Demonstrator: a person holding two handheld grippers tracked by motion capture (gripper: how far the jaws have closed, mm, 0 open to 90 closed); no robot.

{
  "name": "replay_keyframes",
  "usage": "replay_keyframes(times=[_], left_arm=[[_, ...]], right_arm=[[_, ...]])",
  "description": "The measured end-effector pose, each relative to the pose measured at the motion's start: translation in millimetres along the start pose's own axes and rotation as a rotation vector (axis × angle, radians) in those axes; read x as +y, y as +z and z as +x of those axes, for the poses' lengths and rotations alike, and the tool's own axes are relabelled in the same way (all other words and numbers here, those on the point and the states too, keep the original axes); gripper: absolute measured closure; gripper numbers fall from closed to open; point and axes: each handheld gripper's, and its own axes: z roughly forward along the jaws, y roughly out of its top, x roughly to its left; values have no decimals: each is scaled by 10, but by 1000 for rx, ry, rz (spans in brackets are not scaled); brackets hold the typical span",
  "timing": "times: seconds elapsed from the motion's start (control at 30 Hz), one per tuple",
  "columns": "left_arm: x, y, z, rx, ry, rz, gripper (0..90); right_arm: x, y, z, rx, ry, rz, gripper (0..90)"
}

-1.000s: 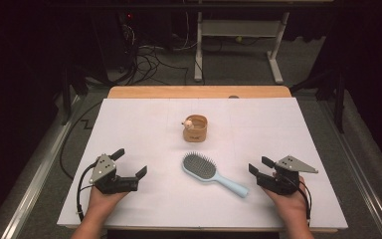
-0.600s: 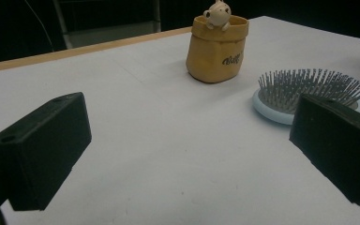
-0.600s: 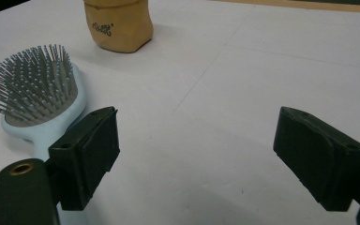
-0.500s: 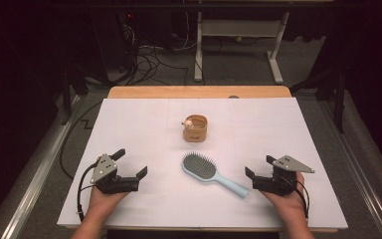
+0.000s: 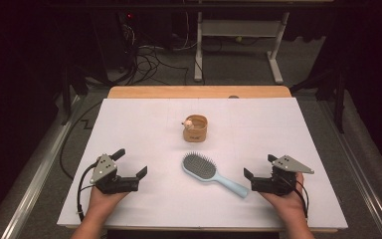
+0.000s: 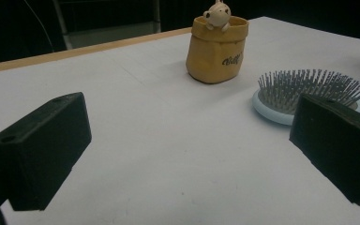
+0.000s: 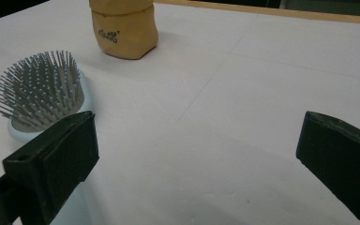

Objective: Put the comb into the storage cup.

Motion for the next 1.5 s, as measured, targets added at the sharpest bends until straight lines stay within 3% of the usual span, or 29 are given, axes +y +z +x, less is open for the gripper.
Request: replay_keyframes(times=[0.43, 1.0, 1.5], left_arm=[[4, -10, 25, -3, -15, -19, 0], [8, -7, 24, -6, -5, -10, 0], [6, -3, 21, -9, -3, -11, 0]], right_arm=[[18, 40, 99, 18, -52, 59, 2], [-31, 145, 242, 117, -120, 179, 2], [-70, 220, 338, 171, -180, 268, 2]])
